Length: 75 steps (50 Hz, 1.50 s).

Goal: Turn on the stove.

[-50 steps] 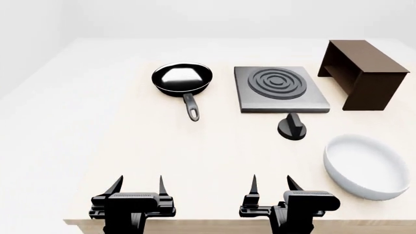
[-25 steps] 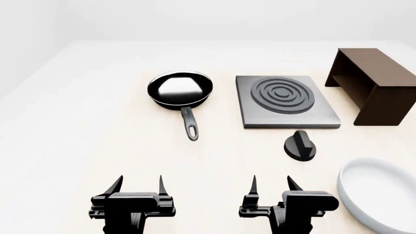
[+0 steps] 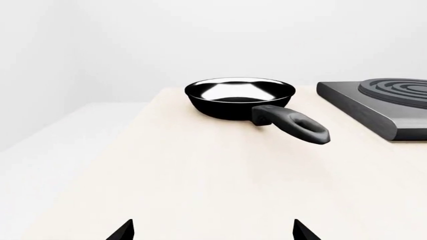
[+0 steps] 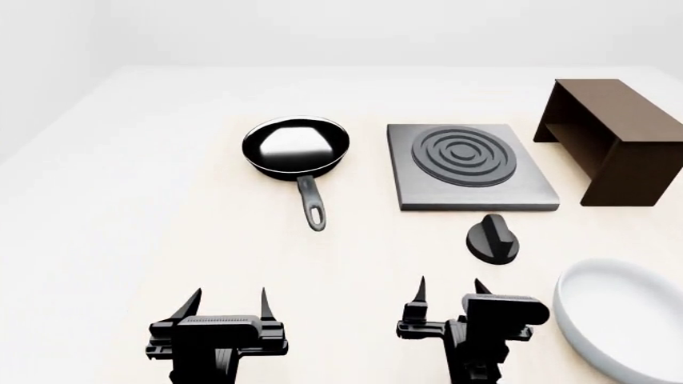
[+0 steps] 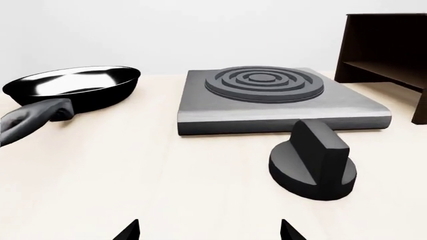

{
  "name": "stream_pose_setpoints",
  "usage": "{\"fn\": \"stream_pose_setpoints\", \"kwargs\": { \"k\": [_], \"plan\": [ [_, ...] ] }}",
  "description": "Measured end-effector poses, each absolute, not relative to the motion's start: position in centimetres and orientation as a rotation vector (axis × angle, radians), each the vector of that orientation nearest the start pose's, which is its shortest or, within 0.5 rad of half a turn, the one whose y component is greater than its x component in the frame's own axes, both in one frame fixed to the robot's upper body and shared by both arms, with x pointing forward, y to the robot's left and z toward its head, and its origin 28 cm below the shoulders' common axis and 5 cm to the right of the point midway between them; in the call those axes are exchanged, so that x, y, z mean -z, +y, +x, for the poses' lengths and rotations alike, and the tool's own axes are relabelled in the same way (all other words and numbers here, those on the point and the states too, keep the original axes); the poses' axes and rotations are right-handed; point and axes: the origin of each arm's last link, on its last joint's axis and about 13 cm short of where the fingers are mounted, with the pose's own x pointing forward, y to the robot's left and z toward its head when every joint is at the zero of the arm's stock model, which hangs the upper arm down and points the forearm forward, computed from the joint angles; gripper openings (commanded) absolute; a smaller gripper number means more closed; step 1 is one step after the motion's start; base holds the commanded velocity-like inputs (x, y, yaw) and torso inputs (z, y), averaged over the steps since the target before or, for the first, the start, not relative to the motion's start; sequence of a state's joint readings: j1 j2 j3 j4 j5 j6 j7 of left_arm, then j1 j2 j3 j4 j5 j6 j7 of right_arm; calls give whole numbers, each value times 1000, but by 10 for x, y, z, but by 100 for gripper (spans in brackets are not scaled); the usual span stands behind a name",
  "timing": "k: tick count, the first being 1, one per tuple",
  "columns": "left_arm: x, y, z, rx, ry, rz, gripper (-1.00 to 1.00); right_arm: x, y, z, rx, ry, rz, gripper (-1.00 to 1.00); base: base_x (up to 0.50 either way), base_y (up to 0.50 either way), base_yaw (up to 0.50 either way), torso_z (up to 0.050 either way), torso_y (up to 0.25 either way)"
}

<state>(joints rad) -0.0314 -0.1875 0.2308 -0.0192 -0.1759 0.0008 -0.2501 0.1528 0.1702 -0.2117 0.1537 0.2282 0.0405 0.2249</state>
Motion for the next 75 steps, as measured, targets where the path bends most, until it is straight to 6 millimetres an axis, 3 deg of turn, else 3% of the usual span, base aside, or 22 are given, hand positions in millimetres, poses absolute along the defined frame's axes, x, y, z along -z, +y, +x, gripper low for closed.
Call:
{"fn": "stream_pose_setpoints", "kwargs": {
  "k": [13,56,75],
  "plan": [
    [-11,205,212,-31,28,22,100,-10,-108,267,104,116,-5,100,0,0,0,0,0],
    [-11,205,212,-38,31,23,100,-27,-115,309,174,168,-34,100,0,0,0,0,0],
    [-11,205,212,-37,30,23,100,-16,-122,348,238,245,-52,100,0,0,0,0,0]
  ]
}}
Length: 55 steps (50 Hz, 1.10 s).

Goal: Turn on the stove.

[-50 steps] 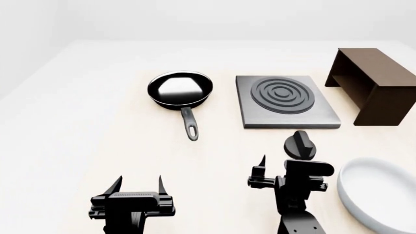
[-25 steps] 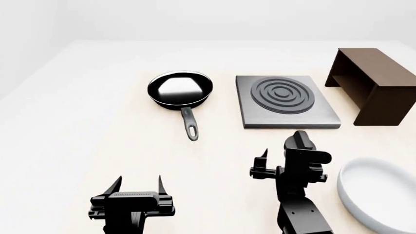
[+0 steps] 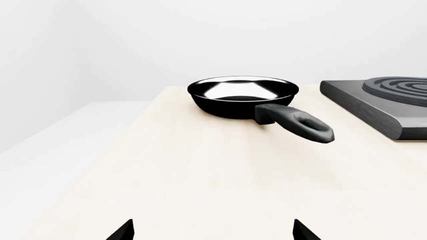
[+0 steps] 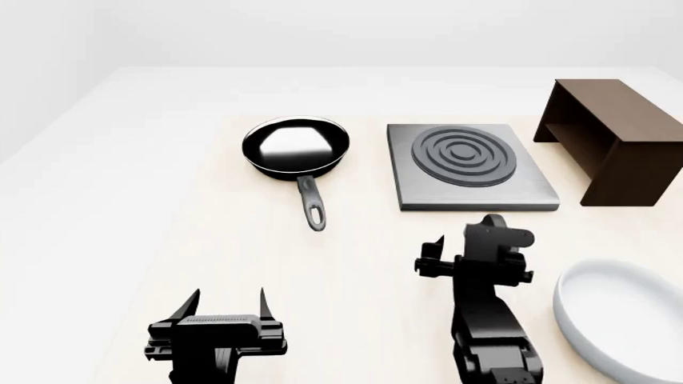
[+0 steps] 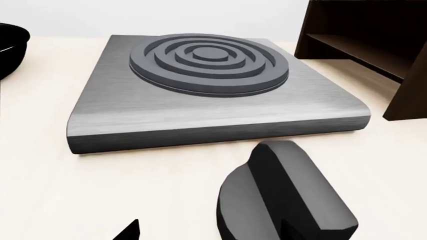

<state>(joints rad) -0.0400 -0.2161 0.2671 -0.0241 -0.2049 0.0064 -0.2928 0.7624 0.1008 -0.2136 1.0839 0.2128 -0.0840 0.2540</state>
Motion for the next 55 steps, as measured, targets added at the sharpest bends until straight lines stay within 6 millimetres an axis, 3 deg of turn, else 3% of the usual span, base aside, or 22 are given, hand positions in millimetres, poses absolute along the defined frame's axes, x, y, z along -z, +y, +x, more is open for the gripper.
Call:
{"fn": "stream_pose_setpoints", "kwargs": {
  "k": [25,55],
  "plan": [
    [-10,205,212,-36,29,24,100,-18,-120,357,270,256,-21,100,0,0,0,0,0],
    [-10,206,211,-34,27,23,100,-26,-124,357,480,106,250,100,0,0,0,0,0]
  ]
}}
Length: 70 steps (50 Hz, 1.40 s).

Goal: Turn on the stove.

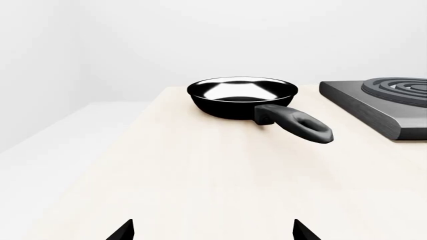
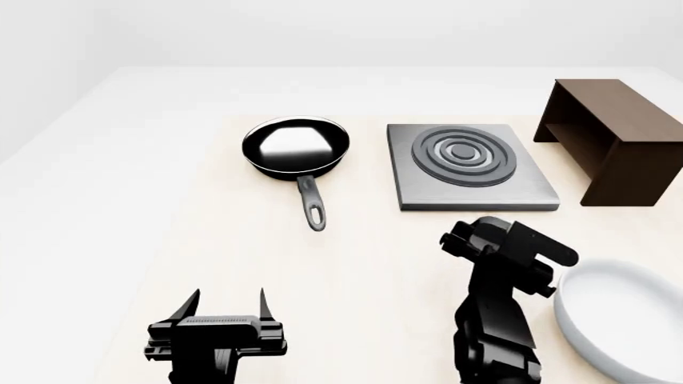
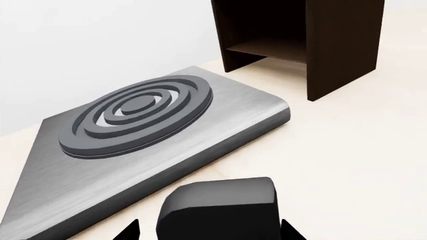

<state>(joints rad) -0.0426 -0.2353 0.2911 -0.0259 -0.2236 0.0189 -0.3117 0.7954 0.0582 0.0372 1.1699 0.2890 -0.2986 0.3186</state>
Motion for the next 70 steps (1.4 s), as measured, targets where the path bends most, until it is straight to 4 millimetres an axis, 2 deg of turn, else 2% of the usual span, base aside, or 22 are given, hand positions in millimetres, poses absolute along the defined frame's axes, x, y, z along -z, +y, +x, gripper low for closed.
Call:
{"fn": "stream_pose_setpoints", "kwargs": {
  "k": [21,27,32,37,40,46,52,60,66,70],
  "plan": [
    [-11,205,211,-33,26,23,100,-28,-118,351,463,66,277,100,0,0,0,0,0],
    [-11,205,211,-33,26,23,100,-31,-110,340,394,39,276,100,0,0,0,0,0],
    [-11,205,211,-33,26,22,100,-37,-100,323,306,4,267,100,0,0,0,0,0],
    [-11,205,211,-32,26,20,100,-47,-97,287,201,-60,238,100,0,0,0,0,0],
    [-11,205,211,-32,26,20,100,-52,-101,251,148,-126,222,100,0,0,0,0,0],
    [-10,205,211,-34,26,20,100,-60,-114,168,75,-262,229,100,0,0,0,0,0],
    [-10,205,211,-36,27,18,100,-79,-126,106,10,-434,43,100,0,0,0,0,0],
    [-11,205,211,-39,26,10,100,-102,-127,59,-7,-553,26,100,0,0,0,0,0],
    [-11,206,211,-46,20,-1,100,-117,-126,33,-26,-609,32,100,0,0,0,0,0],
    [-12,207,212,-47,18,-14,100,-127,-126,23,-34,-628,44,100,0,0,0,0,0]
  ]
}}
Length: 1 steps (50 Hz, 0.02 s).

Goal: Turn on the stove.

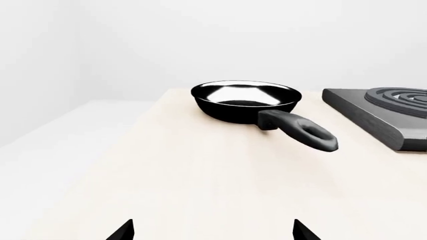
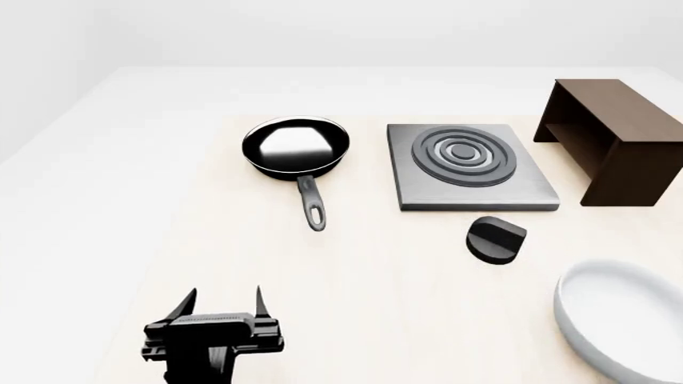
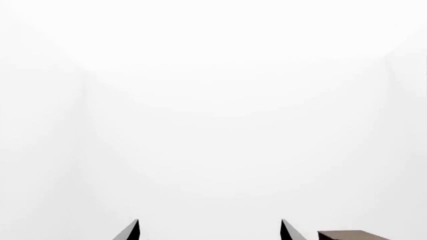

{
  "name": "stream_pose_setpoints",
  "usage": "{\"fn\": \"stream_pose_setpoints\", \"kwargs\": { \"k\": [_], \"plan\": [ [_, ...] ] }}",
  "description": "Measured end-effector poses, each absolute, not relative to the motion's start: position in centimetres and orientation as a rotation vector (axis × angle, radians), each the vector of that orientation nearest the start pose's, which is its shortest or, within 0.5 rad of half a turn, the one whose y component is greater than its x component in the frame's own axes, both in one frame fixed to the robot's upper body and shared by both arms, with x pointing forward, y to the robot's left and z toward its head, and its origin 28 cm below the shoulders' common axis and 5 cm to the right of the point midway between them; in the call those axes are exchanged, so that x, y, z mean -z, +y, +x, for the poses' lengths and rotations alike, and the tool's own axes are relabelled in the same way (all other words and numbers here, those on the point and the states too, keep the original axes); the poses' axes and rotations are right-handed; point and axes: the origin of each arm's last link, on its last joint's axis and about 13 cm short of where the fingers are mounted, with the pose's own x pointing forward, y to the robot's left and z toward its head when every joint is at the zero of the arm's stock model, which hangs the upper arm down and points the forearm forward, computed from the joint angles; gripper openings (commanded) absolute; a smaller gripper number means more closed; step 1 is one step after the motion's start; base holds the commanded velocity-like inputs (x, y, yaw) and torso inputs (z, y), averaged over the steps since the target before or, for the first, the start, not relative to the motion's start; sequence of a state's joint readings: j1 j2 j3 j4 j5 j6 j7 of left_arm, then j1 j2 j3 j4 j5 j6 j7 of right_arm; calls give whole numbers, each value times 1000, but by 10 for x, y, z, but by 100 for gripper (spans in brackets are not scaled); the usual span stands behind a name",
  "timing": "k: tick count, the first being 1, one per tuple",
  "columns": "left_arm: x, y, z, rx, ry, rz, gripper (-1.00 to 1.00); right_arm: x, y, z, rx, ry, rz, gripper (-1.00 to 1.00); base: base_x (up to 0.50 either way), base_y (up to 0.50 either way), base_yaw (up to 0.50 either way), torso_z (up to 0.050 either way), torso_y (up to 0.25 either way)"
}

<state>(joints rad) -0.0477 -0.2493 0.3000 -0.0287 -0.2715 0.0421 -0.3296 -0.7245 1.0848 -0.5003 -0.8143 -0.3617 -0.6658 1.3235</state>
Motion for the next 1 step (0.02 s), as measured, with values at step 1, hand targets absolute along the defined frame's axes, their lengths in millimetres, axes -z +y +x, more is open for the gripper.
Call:
{"fn": "stream_pose_setpoints", "kwargs": {
  "k": [1],
  "plan": [
    [-12,207,213,-48,18,-17,100,-130,-126,20,-34,-634,51,100,0,0,0,0,0]
  ]
}}
